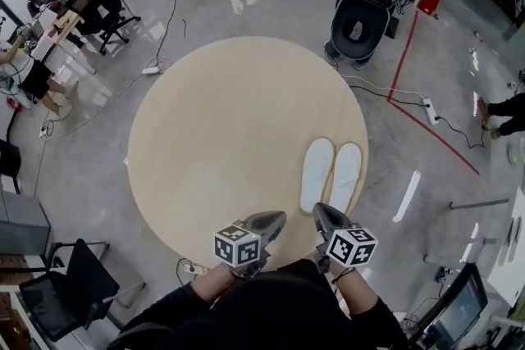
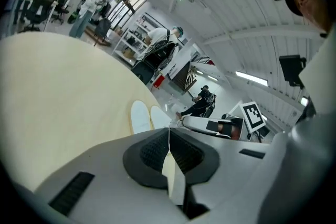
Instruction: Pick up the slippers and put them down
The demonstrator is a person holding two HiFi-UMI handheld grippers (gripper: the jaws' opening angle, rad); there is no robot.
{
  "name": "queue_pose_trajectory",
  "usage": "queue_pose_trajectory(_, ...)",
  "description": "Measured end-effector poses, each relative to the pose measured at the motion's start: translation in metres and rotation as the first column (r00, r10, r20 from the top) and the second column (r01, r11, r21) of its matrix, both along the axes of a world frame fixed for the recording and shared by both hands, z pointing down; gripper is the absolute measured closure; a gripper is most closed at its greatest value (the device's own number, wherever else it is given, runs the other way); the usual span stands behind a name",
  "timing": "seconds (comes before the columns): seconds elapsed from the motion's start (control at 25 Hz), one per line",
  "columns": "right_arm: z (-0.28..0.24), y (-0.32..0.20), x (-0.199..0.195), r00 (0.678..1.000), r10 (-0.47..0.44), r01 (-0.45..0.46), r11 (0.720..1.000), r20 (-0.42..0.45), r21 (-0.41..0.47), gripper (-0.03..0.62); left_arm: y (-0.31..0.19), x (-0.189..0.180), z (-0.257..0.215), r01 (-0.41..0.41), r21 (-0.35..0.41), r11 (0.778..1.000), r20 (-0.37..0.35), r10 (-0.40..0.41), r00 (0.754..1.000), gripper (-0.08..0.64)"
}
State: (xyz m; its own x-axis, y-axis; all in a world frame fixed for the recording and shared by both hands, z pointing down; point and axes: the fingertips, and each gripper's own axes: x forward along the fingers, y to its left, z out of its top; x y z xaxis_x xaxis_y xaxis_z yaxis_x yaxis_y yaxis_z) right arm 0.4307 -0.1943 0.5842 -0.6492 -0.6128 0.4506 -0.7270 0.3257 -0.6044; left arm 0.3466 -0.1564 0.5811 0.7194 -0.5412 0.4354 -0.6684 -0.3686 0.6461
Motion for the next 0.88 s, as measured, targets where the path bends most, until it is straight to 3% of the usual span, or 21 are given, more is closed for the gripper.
queue_pose_trajectory(0.2,-0.017,0.015,-0.054,0.999,-0.04,0.04,0.999,-0.018,0.027,0.577,0.008,-0.064,-0.018,0.084,0.089,0.993,0.078,-0.091,0.993,0.535)
queue_pose_trajectory(0.44,-0.04,0.031,-0.112,0.996,-0.076,0.078,0.995,-0.039,0.068,0.577,0.028,-0.123,-0.025,0.14,0.079,0.987,0.075,-0.146,0.986,0.535)
queue_pose_trajectory(0.64,-0.062,0.039,-0.149,0.995,-0.09,0.096,0.989,-0.053,0.113,0.577,0.04,-0.156,-0.029,0.173,0.045,0.984,0.029,-0.175,0.984,0.535)
queue_pose_trajectory(0.88,-0.083,0.048,-0.184,0.996,-0.087,0.086,0.987,-0.004,0.134,0.577,0.039,-0.19,-0.056,0.205,0.073,0.976,-0.049,-0.202,0.978,0.535)
